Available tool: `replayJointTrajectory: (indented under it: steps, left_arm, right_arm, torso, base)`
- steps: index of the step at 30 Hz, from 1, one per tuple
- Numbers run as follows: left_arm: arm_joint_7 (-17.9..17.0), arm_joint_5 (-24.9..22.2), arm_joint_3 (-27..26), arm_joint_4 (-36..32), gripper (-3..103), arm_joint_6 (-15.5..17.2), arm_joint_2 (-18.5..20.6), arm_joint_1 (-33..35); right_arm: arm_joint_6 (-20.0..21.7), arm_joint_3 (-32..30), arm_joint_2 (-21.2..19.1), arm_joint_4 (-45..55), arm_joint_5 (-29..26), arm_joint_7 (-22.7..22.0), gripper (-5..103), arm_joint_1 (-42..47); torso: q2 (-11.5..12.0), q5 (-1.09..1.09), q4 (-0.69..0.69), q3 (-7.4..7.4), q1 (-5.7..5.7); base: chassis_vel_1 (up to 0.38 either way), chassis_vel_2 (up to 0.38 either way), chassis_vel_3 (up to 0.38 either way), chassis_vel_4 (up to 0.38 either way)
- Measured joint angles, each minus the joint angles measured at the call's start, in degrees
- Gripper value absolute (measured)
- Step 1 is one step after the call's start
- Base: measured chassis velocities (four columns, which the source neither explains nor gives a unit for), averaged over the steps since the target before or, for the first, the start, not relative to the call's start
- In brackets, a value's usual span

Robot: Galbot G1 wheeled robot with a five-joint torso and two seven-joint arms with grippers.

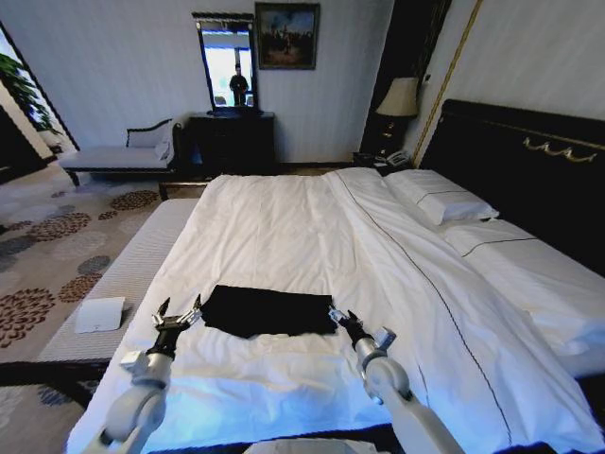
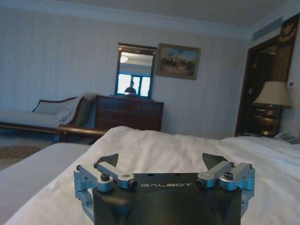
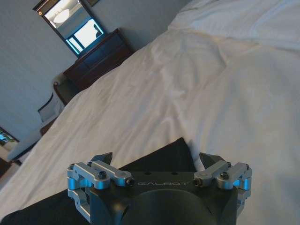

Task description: Fold the clothes on the bed.

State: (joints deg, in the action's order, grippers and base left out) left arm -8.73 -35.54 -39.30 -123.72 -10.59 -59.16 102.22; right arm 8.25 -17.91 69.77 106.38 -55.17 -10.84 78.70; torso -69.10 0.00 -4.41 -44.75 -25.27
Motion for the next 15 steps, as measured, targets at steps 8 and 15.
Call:
replayJointTrajectory:
  steps: [8, 15]
  left_arm:
    - [1.9, 4.5, -5.1, -6.7, 100, -3.2, -0.7, 9.9]
    - [1.5, 5.1, -5.0, -7.5, 100, -4.2, -1.8, 10.4]
  right_arm:
    - [2.7, -0.6, -0.6, -3.1, -3.3, 3.2, 100, -0.7]
    - [3.5, 0.6, -1.1, -6.6, -4.9, 2.6, 100, -4.1]
  torso:
    - [0.0, 0.00, -0.01, -0.01, -0.01]
    - [0.0, 0.00, 0.00, -0.01, -0.01]
  base:
    - [0.000, 0.000, 0.000, 0.000]
    - [0.000, 0.000, 0.000, 0.000]
